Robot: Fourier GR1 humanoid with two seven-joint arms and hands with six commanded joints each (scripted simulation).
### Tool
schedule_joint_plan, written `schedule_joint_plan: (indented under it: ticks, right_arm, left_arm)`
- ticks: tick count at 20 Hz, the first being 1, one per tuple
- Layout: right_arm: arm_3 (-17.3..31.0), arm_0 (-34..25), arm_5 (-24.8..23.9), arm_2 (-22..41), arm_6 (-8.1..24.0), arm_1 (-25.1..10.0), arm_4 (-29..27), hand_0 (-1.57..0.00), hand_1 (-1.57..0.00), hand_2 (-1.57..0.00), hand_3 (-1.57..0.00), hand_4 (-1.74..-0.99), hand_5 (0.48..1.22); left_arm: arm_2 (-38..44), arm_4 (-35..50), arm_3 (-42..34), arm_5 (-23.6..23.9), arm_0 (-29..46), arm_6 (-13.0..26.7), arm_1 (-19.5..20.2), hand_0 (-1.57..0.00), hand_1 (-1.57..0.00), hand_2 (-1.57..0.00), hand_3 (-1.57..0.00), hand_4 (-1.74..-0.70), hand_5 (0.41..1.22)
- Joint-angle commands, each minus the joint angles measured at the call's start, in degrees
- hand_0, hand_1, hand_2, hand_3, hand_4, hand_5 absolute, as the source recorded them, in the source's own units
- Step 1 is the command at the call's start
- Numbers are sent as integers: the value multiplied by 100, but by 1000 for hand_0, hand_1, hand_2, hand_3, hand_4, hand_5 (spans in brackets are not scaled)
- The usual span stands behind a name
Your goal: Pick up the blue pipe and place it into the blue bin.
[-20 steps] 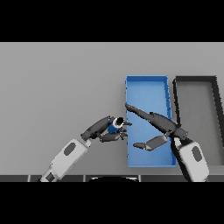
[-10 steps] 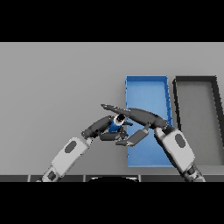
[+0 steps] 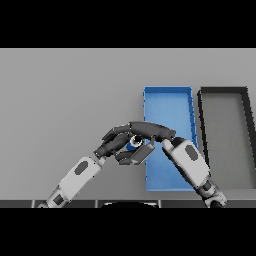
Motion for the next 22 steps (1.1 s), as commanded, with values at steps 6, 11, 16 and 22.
schedule_joint_plan:
  ticks: [6,11,16,22]
  right_arm:
    - [-1,-5,-151,13,219,142,-521,-1285,-1290,-1290,-1191,-1475,809]
    - [-60,189,-55,86,-508,182,203,-1477,-1479,-1479,-1446,-1465,1086]
    - [-169,298,50,34,-253,376,28,-1540,-1541,-1541,-1530,-1477,1177]
    - [-332,374,126,-108,-157,445,24,-1563,-1563,-1563,-1560,-1483,1209]
  left_arm:
    - [188,559,-192,-5,237,-202,-163,-1294,-1283,-1274,-533,-1698,1206]
    - [102,394,-153,35,226,-174,-137,-1480,-1454,-1474,-550,-1727,1216]
    - [30,338,-160,-54,91,-165,54,-1407,-1190,-1242,-518,-1544,1219]
    - [78,62,-141,-628,35,-135,69,-401,-328,-335,-136,-1051,1118]
